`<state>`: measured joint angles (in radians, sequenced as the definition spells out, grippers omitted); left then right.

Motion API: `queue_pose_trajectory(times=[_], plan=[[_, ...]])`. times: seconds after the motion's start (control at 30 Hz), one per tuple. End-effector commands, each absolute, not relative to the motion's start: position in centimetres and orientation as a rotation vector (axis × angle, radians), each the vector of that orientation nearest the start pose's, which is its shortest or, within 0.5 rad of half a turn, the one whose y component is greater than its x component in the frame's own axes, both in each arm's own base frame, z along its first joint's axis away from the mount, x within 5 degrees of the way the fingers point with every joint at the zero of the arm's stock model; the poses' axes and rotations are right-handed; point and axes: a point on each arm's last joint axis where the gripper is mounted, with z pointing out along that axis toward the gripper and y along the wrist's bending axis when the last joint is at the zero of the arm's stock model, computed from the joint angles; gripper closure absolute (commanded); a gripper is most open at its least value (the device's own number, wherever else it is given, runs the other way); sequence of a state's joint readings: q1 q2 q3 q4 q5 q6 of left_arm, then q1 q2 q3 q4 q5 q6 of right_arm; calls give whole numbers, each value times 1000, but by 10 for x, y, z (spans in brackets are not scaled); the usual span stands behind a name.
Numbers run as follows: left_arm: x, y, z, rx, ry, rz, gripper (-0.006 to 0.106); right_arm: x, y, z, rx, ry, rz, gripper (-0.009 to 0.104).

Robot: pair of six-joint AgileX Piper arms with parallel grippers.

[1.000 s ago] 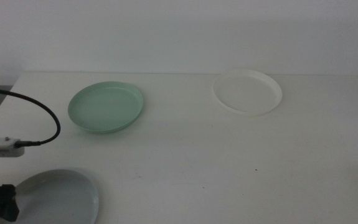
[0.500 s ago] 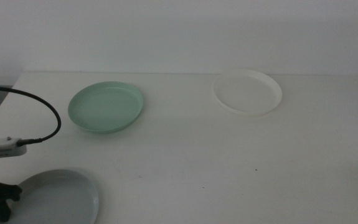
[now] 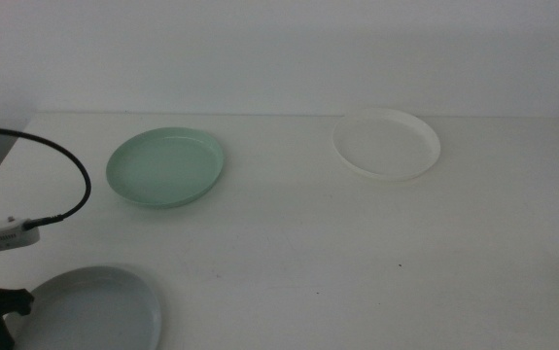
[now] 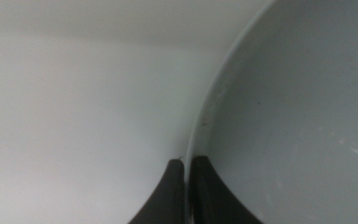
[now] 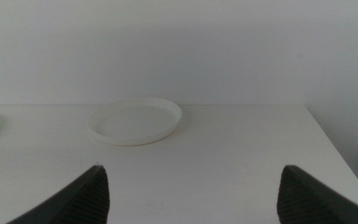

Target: Stack the three bowls on top of each other.

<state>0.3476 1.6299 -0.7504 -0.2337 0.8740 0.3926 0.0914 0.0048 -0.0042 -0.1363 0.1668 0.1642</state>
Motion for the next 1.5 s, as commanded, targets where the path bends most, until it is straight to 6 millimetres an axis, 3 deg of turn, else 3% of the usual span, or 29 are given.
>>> queue_pose_trajectory(times=[0.0,0.23,0.47,0.67,0.9,1.13,1.47], plan=[[230,63,163,-96,3151,-365,102,56,3,199,-39,1641,61,3],[257,26,224,-156,2979,-376,102,56,3,199,-39,1641,61,3],[314,-42,245,4,2971,-426,102,56,3,199,-38,1641,63,3],[358,-104,240,175,2953,-482,102,56,3,199,-38,1641,63,3],[388,-150,223,255,2957,-540,102,56,3,199,-38,1641,63,3],[394,-169,198,310,2977,-577,102,56,3,199,-38,1641,63,3],[395,-165,186,322,3019,-473,102,56,3,199,-38,1641,63,3]])
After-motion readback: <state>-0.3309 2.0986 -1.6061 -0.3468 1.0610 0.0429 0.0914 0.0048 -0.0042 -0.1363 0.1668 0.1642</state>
